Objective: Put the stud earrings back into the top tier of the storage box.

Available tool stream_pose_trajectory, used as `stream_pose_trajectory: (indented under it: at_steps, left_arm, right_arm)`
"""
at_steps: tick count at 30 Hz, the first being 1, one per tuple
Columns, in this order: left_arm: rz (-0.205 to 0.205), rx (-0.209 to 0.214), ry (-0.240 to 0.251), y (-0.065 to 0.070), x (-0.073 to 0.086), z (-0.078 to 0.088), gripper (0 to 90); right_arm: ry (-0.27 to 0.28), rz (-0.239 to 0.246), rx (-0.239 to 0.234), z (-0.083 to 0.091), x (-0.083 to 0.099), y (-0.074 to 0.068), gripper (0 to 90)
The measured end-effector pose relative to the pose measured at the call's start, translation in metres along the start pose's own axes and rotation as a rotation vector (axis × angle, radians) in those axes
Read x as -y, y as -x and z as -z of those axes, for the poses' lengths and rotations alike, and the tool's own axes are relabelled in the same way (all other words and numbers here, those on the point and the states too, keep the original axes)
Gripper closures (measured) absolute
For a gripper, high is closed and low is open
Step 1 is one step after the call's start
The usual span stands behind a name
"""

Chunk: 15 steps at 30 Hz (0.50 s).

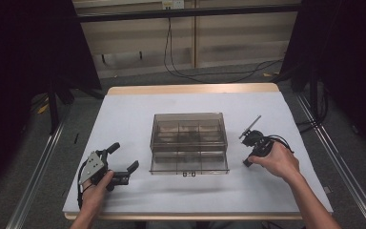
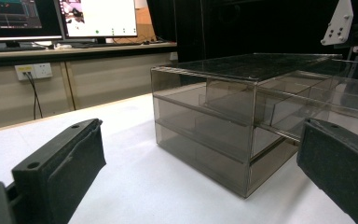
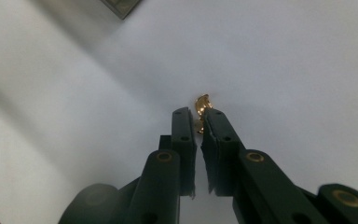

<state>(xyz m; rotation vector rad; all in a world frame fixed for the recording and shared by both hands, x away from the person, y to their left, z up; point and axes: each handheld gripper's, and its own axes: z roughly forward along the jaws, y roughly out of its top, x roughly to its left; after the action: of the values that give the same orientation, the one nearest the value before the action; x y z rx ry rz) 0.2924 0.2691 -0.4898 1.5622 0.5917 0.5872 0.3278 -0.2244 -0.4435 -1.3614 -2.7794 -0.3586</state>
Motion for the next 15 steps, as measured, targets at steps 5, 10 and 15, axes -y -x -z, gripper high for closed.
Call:
stream_pose_trajectory:
  at_steps: [5,10,15]
  left_arm:
    - [0.000,0.001,0.000,0.000,0.000,0.000,0.7]
    - [0.000,0.000,0.000,0.000,0.000,0.000,0.7]
    - [0.000,-0.001,-0.001,0.000,0.000,0.000,0.7]
  right_arm:
    - [0.006,0.008,0.015,-0.001,0.000,-0.001,85.6]
    - [0.009,-0.004,0.006,0.004,0.003,0.001,85.6]
    - [0.029,-0.013,-0.004,0.010,0.011,0.000,85.5]
